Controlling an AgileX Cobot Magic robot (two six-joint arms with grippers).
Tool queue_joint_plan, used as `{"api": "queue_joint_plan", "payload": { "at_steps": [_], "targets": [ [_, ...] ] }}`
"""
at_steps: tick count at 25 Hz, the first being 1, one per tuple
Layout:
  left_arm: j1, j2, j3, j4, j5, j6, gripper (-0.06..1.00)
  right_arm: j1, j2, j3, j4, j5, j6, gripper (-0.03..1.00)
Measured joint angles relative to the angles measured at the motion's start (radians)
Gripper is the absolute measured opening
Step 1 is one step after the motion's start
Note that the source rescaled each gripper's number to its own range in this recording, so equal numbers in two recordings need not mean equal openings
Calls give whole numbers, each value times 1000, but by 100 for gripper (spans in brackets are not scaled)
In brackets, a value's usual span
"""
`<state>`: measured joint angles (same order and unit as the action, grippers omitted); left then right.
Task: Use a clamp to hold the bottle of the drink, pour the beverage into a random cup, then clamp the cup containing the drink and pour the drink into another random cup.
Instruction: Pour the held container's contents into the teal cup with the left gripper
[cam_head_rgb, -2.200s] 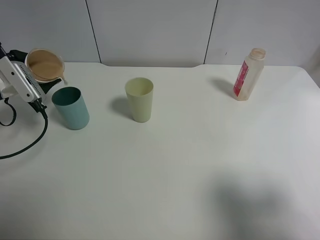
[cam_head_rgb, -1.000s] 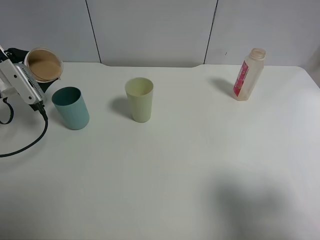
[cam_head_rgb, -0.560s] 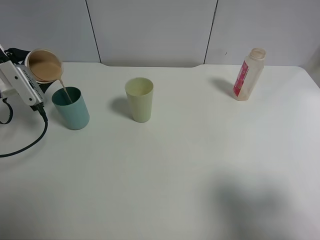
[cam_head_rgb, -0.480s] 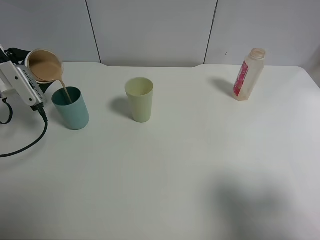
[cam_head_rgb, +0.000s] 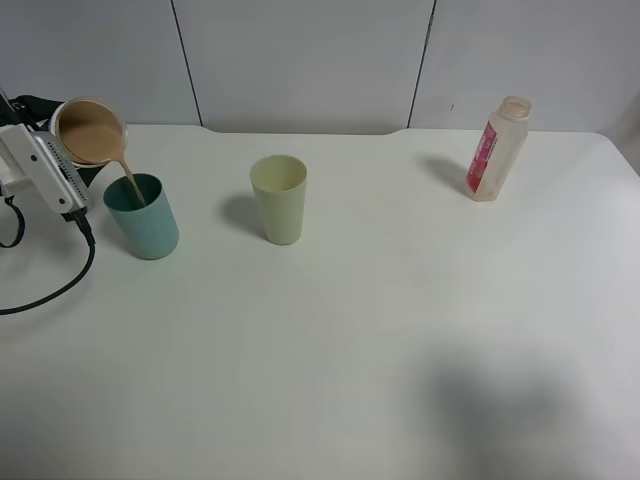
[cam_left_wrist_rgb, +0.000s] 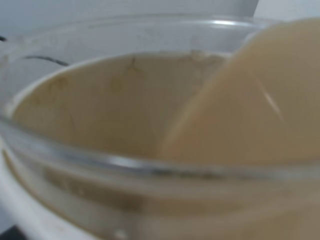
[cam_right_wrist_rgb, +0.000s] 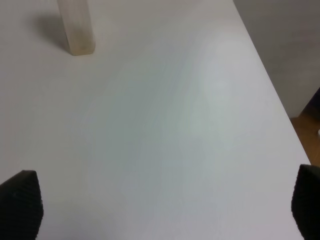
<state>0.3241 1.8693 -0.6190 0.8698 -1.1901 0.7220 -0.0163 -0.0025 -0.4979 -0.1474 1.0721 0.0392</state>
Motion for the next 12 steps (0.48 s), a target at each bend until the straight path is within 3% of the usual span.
{"api": "queue_joint_plan", "payload": {
  "at_steps": [12],
  "targets": [
    [0,0,0,-5,-1,34,1,0,0,0,0,0,0,100]
  ]
}}
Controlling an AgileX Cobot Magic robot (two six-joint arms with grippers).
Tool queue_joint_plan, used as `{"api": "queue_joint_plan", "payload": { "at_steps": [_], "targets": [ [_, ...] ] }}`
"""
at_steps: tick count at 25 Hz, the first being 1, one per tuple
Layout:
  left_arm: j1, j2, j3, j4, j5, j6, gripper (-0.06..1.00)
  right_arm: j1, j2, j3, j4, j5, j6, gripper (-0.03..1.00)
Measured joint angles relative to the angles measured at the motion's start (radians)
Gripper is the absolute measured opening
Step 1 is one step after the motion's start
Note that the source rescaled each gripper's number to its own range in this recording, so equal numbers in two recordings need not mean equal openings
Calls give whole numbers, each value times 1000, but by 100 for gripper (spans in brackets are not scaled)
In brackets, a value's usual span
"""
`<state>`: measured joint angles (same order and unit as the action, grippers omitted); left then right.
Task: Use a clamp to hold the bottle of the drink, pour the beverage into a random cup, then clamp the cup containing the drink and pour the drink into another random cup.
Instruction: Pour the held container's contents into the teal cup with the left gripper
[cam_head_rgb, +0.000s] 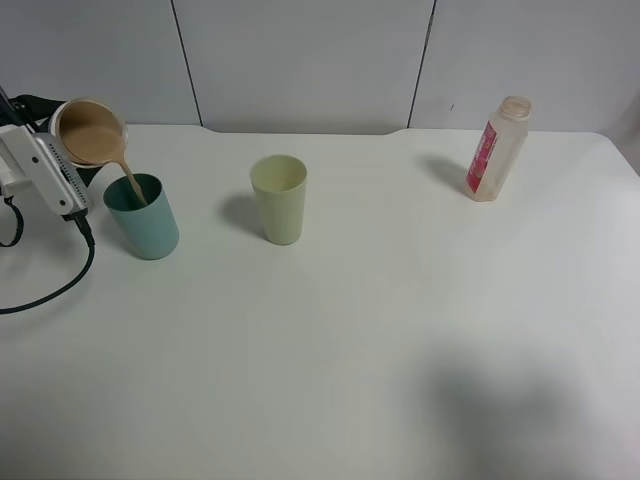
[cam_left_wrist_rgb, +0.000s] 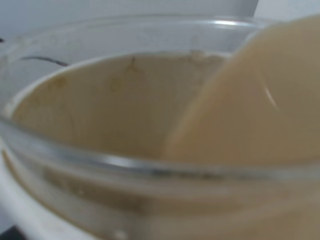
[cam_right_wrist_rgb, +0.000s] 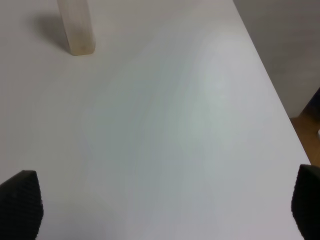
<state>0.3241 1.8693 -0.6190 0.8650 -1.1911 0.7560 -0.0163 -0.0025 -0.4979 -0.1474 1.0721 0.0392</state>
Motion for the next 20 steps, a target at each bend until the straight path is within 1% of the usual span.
{"api": "queue_joint_plan", "payload": {
  "at_steps": [11,14,20],
  "targets": [
    [0,0,0,-18,0,21,1,0,0,0,0,0,0,100],
    [0,0,0,-31,-1,62,1,0,0,0,0,0,0,100],
    [0,0,0,-33,-1,79,1,0,0,0,0,0,0,100]
  ]
}}
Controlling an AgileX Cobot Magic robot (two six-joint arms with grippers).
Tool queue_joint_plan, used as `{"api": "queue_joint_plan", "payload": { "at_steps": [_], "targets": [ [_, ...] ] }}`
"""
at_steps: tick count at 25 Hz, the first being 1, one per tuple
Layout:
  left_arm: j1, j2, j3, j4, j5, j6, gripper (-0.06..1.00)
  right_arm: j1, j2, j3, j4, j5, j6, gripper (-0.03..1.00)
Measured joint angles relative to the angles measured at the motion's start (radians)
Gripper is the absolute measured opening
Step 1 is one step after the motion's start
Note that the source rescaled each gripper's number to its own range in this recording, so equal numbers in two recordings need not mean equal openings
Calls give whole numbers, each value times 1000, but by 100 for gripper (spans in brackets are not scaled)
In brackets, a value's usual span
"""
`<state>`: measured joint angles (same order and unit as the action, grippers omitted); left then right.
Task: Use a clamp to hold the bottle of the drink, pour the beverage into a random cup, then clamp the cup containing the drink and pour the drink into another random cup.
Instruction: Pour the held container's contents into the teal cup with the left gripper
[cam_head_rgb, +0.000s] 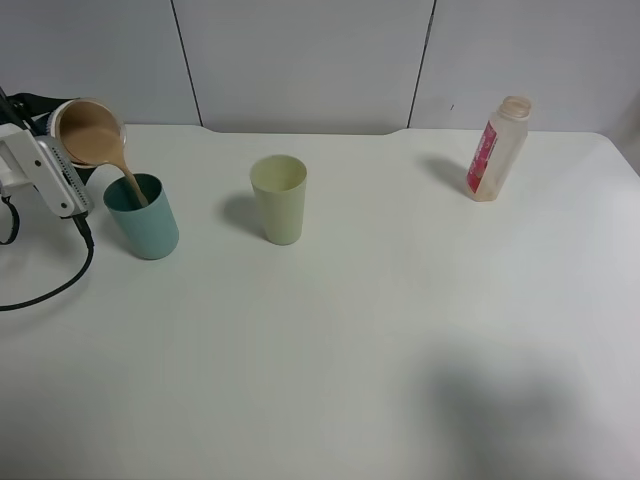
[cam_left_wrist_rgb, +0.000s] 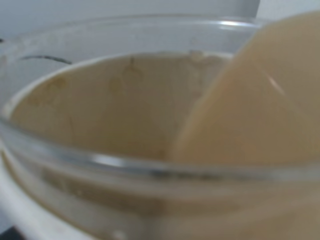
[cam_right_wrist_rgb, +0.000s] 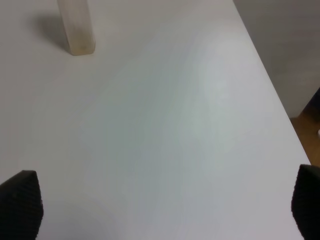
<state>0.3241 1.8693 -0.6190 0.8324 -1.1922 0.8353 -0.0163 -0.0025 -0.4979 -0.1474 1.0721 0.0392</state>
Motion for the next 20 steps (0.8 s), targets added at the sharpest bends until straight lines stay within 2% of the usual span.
{"api": "queue_joint_plan", "payload": {
  "at_steps": [16,20],
  "targets": [
    [0,0,0,2,-1,52,1,0,0,0,0,0,0,100],
    [0,0,0,24,-1,58,1,0,0,0,0,0,0,100]
  ]
}}
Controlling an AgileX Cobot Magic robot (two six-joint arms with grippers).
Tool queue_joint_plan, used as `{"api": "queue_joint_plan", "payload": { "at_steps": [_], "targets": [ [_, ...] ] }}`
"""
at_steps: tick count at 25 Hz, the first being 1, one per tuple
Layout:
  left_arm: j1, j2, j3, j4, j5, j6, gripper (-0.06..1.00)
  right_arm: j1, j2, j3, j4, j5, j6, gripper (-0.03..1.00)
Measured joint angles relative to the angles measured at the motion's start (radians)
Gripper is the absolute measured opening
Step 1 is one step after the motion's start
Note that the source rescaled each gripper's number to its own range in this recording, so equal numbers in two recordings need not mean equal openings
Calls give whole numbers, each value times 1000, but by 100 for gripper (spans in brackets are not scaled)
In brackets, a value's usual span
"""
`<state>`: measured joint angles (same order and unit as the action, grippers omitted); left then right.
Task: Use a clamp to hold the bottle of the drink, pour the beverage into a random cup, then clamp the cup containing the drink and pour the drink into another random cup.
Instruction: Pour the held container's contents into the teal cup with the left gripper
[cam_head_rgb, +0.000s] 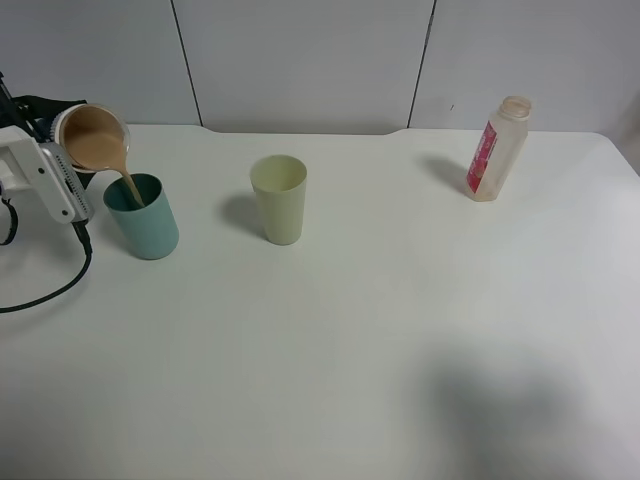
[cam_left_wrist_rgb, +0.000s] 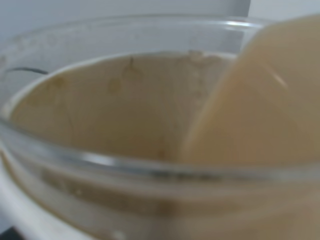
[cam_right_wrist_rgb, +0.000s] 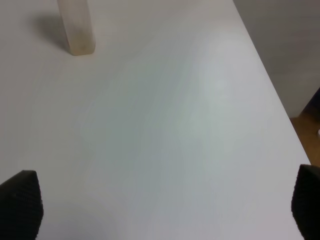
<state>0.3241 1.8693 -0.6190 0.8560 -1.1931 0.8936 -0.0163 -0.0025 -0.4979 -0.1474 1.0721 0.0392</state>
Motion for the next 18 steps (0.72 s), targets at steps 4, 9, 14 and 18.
{"api": "queue_joint_plan", "payload": {
  "at_steps": [4,9,14,18],
  "targets": [
    [0,0,0,3,-1,5,1,0,0,0,0,0,0,100],
    [0,0,0,3,-1,29,1,0,0,0,0,0,0,100],
    [0,0,0,3,-1,43,1,0,0,0,0,0,0,100],
    [0,0,0,2,-1,58,1,0,0,0,0,0,0,100]
  ]
}}
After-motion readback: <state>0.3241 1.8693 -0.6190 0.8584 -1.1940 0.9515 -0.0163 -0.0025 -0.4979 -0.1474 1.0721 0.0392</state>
